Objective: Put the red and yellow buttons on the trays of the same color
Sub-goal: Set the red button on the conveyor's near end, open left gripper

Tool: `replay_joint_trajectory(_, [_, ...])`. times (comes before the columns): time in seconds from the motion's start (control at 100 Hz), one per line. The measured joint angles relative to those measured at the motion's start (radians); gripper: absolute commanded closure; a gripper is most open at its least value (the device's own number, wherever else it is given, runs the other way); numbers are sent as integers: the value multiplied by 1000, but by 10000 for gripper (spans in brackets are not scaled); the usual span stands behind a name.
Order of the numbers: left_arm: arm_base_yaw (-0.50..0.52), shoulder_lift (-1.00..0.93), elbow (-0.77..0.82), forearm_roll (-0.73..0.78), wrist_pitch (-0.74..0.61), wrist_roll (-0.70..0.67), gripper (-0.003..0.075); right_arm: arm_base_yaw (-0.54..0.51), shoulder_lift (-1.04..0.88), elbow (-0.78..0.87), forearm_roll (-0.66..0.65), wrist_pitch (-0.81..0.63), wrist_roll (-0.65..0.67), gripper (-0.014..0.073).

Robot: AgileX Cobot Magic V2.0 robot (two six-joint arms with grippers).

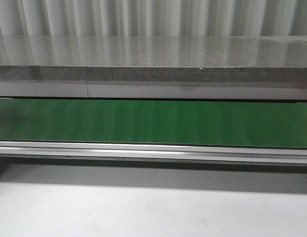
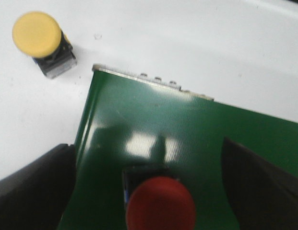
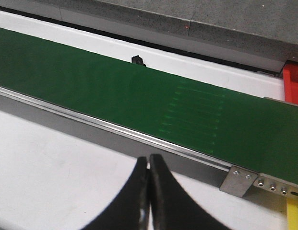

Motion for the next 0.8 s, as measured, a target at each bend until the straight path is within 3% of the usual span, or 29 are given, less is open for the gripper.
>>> replay_joint_trajectory(0.36, [90,61,-123,-7,24,0,122,0,0,0,0,0,0,659])
replay_joint_trajectory(0.8, [192,322,-350,-8,139,-43,122,0,0,0,0,0,0,659])
